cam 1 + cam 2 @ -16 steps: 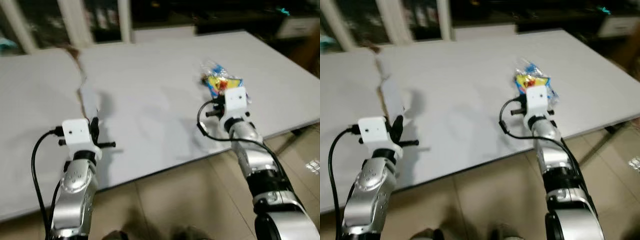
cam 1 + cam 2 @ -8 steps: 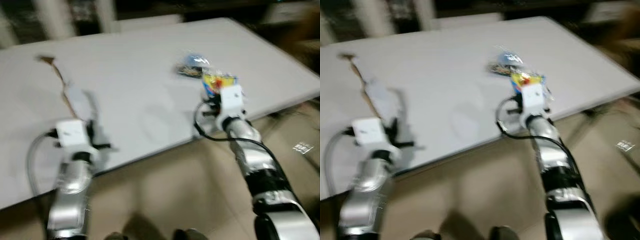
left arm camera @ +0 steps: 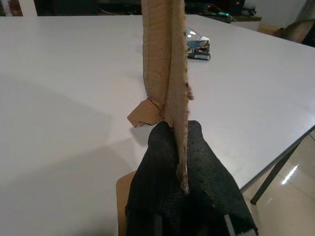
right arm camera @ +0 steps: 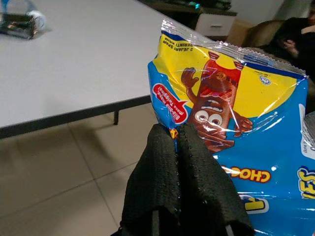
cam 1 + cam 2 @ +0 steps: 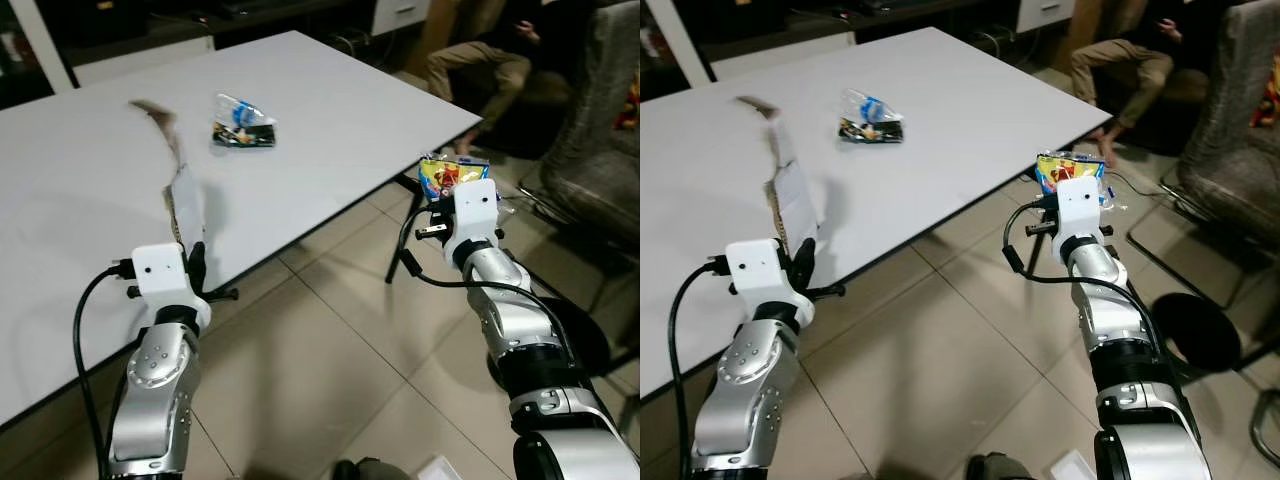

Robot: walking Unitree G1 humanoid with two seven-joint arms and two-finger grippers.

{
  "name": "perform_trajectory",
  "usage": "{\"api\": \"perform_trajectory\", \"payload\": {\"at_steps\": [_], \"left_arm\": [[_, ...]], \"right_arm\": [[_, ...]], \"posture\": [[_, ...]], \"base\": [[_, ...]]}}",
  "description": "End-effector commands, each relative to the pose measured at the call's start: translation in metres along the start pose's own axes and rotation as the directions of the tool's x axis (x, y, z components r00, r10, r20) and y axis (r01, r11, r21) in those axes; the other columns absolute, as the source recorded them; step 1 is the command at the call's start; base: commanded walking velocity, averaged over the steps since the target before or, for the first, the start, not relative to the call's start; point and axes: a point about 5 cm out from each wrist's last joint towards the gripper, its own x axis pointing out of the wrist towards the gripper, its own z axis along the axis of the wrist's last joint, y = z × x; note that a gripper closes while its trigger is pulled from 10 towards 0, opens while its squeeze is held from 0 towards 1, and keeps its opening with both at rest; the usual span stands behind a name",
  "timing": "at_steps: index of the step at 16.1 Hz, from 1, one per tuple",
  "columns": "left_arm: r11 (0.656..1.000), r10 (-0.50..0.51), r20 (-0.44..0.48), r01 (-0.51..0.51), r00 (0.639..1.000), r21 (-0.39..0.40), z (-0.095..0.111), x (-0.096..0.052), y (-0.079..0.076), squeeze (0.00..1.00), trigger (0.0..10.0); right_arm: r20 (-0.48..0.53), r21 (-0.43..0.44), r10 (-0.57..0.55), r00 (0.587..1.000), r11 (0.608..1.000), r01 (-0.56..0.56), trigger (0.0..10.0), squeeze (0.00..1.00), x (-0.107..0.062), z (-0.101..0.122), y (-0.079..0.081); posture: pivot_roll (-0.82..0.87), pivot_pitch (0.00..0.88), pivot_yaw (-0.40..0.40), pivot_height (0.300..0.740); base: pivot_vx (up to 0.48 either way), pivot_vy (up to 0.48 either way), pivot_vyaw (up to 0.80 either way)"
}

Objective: Picking trash to rubbish bin

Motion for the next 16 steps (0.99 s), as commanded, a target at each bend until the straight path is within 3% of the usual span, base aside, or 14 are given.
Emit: {"api": "perform_trajectory", "payload": {"at_steps": [1,5,10,16], "left_arm": [[1.0,0.002,0.002,-0.002,1.0,-0.001,0.0006,-0.0007,0.0028,0.0,10.0],[1.0,0.002,-0.004,-0.002,1.0,-0.002,-0.0004,-0.0001,0.003,0.0,10.0],[1.0,-0.028,0.0,0.028,1.0,-0.011,-0.0004,-0.0005,0.001,0.0,10.0],[0.999,-0.031,-0.007,0.031,0.999,-0.006,-0.001,-0.0014,0.0019,0.0,10.0]], "right_arm": [[0.007,0.006,0.01,1.0,1.0,-0.01,10.0,0.0,0.0018,0.0048,0.0025],[0.004,0.006,0.011,1.0,1.0,-0.011,10.0,0.0,0.0017,0.0044,0.0028],[0.01,0.01,0.029,1.0,1.0,-0.029,10.0,0.0,0.0007,0.0038,0.0064],[0.008,0.012,0.042,0.999,0.999,-0.042,10.0,0.0,0.0006,0.0033,0.008]], "posture": [[-0.05,0.091,-0.023,0.74],[-0.05,0.098,-0.021,0.74],[-0.05,0.101,-0.019,0.74],[-0.05,0.104,-0.019,0.74]], "base": [[0.0,0.0,-0.8],[0.0,0.0,-0.8],[0.0,0.0,0.0],[0.326,0.0,0.0]]}}
